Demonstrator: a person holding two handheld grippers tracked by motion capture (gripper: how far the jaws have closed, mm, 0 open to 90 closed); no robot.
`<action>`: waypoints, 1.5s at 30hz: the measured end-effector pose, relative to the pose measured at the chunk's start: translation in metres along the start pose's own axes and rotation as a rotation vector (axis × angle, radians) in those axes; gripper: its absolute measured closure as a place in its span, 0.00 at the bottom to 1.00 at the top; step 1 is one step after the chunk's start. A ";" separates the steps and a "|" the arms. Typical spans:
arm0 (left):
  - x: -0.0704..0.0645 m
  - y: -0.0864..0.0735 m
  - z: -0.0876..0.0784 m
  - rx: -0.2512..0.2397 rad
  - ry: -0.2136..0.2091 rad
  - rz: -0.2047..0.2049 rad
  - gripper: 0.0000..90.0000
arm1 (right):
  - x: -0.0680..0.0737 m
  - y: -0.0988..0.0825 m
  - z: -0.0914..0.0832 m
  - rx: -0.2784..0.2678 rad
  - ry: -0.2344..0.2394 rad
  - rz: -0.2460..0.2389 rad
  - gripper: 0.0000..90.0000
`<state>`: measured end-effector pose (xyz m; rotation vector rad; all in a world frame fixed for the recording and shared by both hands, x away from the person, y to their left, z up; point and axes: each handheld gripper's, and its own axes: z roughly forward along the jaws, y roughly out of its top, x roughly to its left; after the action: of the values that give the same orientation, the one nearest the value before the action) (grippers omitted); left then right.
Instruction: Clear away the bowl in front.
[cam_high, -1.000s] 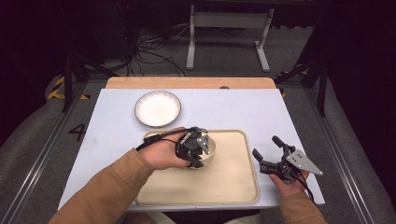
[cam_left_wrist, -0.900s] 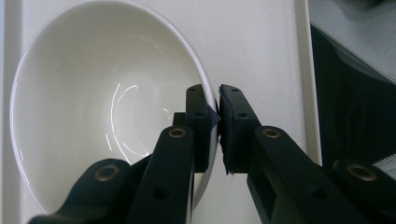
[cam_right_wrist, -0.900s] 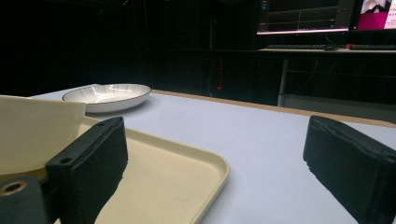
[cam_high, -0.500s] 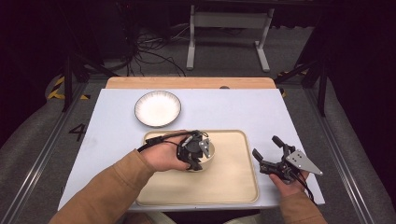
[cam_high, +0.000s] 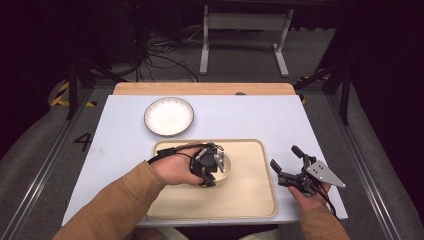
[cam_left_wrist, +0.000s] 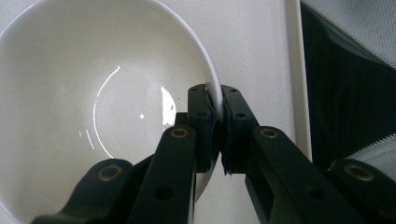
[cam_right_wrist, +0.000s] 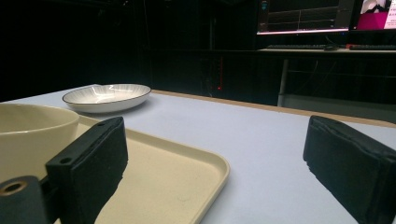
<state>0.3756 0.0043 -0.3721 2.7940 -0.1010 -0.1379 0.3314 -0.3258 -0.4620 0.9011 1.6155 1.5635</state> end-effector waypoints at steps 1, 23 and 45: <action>0.000 0.000 0.001 0.000 -0.010 0.001 0.92 | 0.000 0.000 0.000 0.000 0.000 0.000 0.08; -0.010 -0.020 0.007 -0.135 -0.012 -0.085 0.62 | 0.000 0.000 0.001 0.013 0.000 0.010 0.08; -0.038 -0.092 -0.040 -0.492 0.278 -0.248 0.37 | 0.000 0.001 0.003 0.027 -0.012 0.003 0.09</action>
<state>0.3471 0.1068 -0.3628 2.2947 0.3069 0.1491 0.3339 -0.3247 -0.4612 0.9258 1.6310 1.5385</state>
